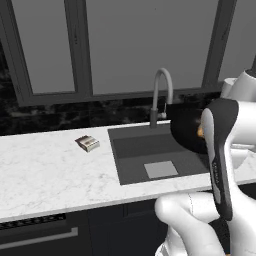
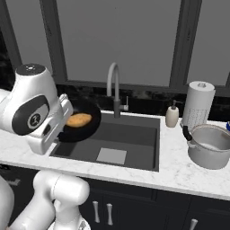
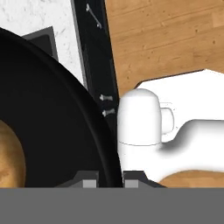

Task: Pick the potato from the sink and place it in the bowl. Then pick the bowl and place it in the microwave. Then close the microwave door and press the start button.

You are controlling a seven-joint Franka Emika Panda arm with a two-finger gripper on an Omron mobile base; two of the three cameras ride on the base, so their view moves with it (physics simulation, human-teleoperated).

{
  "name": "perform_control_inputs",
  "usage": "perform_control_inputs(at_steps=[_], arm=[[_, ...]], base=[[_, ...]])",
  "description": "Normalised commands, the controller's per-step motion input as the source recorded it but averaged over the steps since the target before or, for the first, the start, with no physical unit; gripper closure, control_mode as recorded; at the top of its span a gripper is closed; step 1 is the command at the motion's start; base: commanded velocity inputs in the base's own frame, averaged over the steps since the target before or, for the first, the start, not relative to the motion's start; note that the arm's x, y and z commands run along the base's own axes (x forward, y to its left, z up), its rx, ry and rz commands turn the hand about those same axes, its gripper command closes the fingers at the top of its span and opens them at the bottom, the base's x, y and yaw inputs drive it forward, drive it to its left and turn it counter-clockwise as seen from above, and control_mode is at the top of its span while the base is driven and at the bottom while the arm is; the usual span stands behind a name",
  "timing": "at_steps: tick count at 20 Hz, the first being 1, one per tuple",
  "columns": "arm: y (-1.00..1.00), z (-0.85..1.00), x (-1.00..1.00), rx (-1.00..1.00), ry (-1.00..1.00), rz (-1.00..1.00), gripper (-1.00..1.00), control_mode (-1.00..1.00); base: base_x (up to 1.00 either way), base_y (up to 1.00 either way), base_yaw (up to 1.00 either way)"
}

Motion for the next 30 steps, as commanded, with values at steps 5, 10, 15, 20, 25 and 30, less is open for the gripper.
perform_control_inputs(at_steps=[5, 10, 15, 20, 25, 30], arm=[[-0.01, 0.58, -0.42, -0.01, 0.12, 0.0, 1.0, 1.0], [0.0, 0.0, 0.0, 0.0, 0.0, 0.0, 1.0, 1.0], [0.0, 0.0, 0.0, 0.0, 0.0, 0.0, 1.0, 1.0], [0.0, 0.0, 0.0, 0.0, 0.0, 0.0, 1.0, 1.0], [0.0, 0.0, 0.0, 0.0, 0.0, 0.0, 1.0, 1.0], [0.0, 0.0, 0.0, 0.0, 0.0, 0.0, 1.0, 1.0]], base=[[-0.1, 0.0, 0.0], [-0.3, 0.06, 0.04], [-0.63, 0.69, 0.24], [-0.14, 0.79, 0.43], [0.05, 0.55, 0.63], [0.08, 0.3, 0.73]])
